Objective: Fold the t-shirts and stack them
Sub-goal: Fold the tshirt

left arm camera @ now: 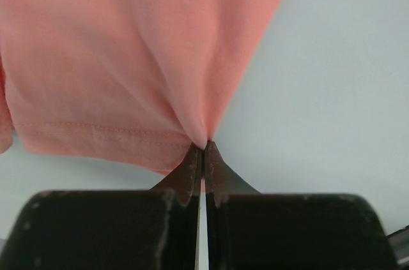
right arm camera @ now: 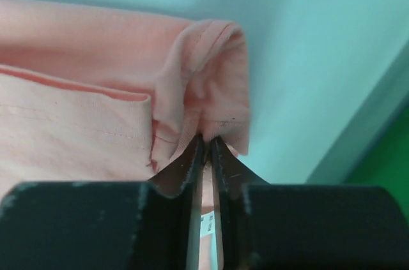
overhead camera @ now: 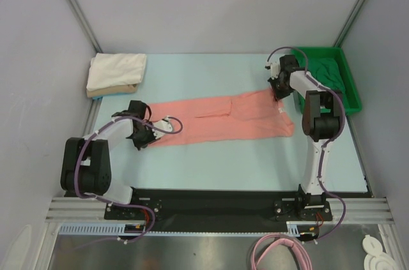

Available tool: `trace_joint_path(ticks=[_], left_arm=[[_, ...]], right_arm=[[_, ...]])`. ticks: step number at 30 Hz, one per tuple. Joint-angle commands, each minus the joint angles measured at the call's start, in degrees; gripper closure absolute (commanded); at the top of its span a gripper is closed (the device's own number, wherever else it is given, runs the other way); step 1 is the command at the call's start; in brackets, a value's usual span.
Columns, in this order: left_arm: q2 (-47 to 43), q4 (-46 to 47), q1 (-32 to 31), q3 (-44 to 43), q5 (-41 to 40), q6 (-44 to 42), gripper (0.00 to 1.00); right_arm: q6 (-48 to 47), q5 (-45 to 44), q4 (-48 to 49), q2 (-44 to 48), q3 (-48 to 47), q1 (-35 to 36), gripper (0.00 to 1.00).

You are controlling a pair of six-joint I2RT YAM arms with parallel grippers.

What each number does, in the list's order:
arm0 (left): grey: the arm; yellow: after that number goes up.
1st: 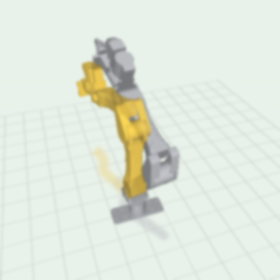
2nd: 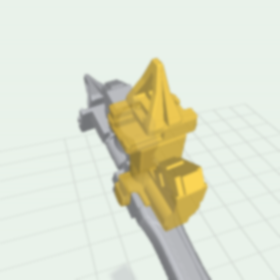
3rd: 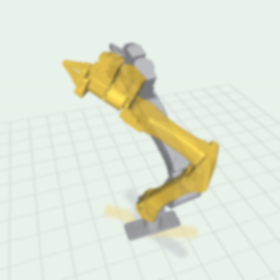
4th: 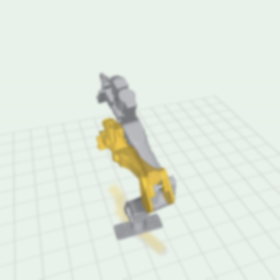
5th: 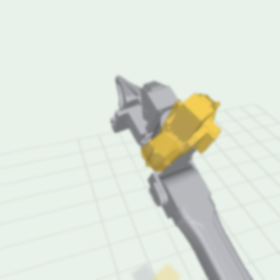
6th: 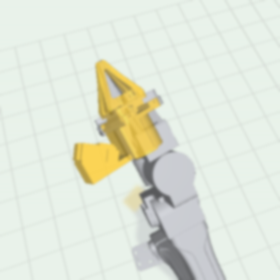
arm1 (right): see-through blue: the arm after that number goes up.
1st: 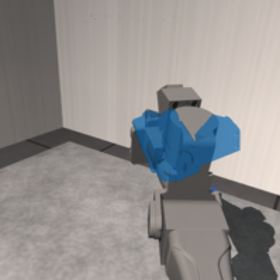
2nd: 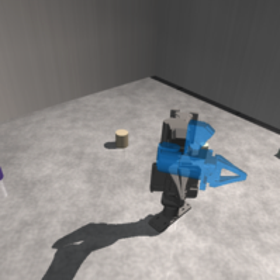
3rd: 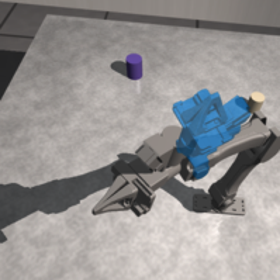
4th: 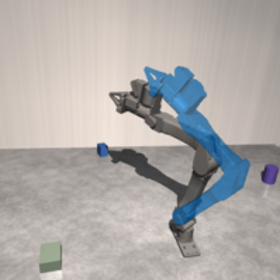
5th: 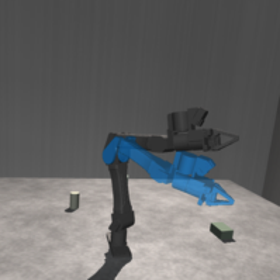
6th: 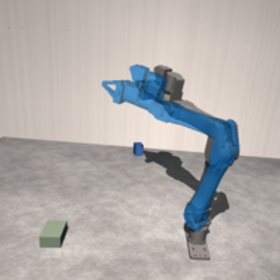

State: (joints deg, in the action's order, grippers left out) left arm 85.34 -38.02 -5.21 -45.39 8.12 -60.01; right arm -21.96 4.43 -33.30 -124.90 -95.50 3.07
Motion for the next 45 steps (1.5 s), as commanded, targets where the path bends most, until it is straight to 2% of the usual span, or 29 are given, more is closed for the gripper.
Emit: trace_joint_path(ticks=[1,2,3,13,19,23,26,29,34,37,39,40,41,42,43,45], left_arm=[[-2.1,-7.2,0.5,2.2,1.1,0.6,1.00],[-2.6,-7.3,0.4,2.6,1.1,0.6,0.99],[-3.1,-7.5,0.2,2.9,1.0,0.5,1.00],[-6.7,-12.2,-4.7,5.9,-0.2,0.2,0.99],[-10.8,-14.3,-10.2,6.4,2.9,1.9,0.99],[-12.0,-15.2,-15.5,7.3,3.6,5.0,0.99],[-13.2,-14.9,-20.3,8.6,4.2,7.4,0.99],[-13.2,-14.7,-25.4,9.4,5.1,10.8,0.99],[-13.4,-14.0,-29.8,10.2,5.9,13.8,0.98],[-13.9,-14.1,-33.5,9.4,6.2,16.1,0.95],[-14.8,-15.4,-36.4,8.5,6.8,17.6,0.88],[-15.5,-15.7,-37.4,7.3,6.4,18.1,0.83],[-16.3,-15.7,-38.3,6.5,5.7,19.0,0.75],[-18.0,-16.6,-39.0,5.5,5.6,19.1,0.73],[-18.8,-17.3,-39.1,2.9,5.8,19.2,0.67],[-21.2,-17.7,-39.1,-0.7,4.9,19.8,0.59]], right_arm=[[0.3,-2.1,0.5,-5.4,-4.5,-0.2,0.93],[0.7,-2.0,0.1,-6.2,-7.9,-0.2,0.99],[1.0,-1.6,-1.1,-7.4,-9.8,-0.1,1.00],[2.4,-1.5,-11.1,-23.3,-39.1,2.6,1.00],[5.8,-0.2,-5.5,-23.8,-41.4,4.0,1.00],[7.6,0.0,-3.8,-26.5,-48.2,4.3,1.00],[7.7,-0.4,-3.3,-29.1,-51.8,4.8,1.00],[7.2,-2.2,2.0,-29.5,-52.9,5.1,1.00],[6.4,-2.8,6.2,-30.5,-54.5,5.8,1.00],[6.4,-3.3,8.2,-31.1,-56.1,5.8,1.00],[6.6,-3.8,8.5,-30.9,-56.6,5.9,1.00],[6.7,-4.2,8.4,-30.5,-56.7,5.9,0.91],[7.4,-4.3,7.8,-29.8,-56.7,5.9,0.79],[7.8,-6.0,7.6,-27.5,-56.4,5.4,0.67],[8.4,-6.2,7.5,-26.0,-54.9,5.2,0.53],[9.9,-6.1,8.2,-19.6,-51.7,4.2,0.46]])
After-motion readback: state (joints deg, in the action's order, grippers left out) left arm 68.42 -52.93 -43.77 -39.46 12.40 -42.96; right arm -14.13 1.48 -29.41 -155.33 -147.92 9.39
